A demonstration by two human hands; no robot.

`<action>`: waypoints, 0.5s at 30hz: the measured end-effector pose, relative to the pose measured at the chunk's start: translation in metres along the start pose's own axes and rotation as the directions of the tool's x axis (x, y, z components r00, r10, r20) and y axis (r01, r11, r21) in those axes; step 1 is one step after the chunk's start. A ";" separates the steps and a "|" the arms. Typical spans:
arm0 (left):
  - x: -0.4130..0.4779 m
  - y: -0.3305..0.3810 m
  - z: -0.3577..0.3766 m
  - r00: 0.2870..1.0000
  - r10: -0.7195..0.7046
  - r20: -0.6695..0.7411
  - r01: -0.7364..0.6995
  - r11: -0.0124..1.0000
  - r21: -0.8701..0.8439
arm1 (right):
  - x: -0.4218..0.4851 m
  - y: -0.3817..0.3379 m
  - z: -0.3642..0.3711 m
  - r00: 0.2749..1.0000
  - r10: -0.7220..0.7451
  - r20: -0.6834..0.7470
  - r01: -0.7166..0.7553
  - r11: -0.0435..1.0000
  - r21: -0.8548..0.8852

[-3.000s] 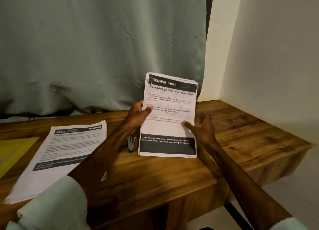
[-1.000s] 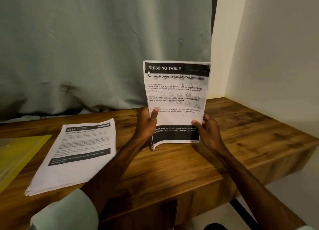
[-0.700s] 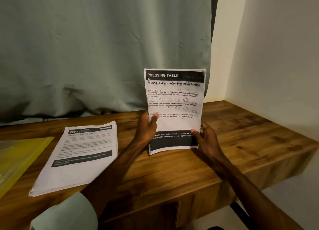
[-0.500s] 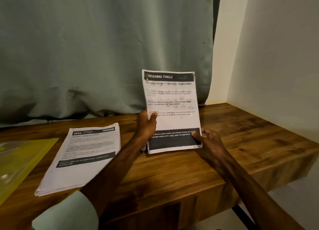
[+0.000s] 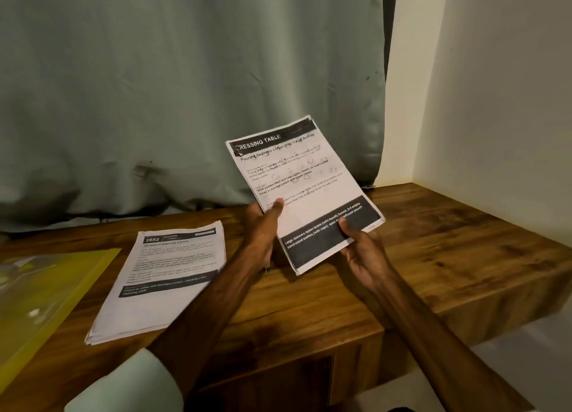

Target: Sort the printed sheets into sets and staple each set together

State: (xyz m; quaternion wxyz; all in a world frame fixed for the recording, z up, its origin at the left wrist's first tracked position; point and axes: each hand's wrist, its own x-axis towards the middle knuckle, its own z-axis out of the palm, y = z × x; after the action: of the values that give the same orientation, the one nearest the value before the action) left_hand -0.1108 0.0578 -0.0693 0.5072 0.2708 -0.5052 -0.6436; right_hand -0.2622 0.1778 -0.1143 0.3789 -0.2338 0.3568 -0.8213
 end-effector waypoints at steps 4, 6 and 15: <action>0.015 0.042 -0.032 0.997 0.060 0.051 -0.059 0.998 -0.027 | 0.003 -0.023 -0.015 0.998 0.009 -0.067 -0.022 0.980 -0.199; 0.020 0.062 -0.047 0.991 0.118 0.057 -0.124 0.986 0.110 | 0.001 -0.034 -0.021 0.996 0.004 -0.086 -0.026 0.969 -0.246; 0.024 0.069 -0.053 0.942 -0.026 0.335 -0.125 0.898 0.422 | 0.008 -0.069 -0.021 0.962 -0.266 -0.057 0.175 0.765 -0.619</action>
State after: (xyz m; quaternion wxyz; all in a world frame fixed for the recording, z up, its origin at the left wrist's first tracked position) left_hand -0.0472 0.0176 -0.0201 0.3575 0.2523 -0.7217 -0.5364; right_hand -0.3118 0.2116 -0.0743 0.1577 -0.3247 0.5978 -0.7158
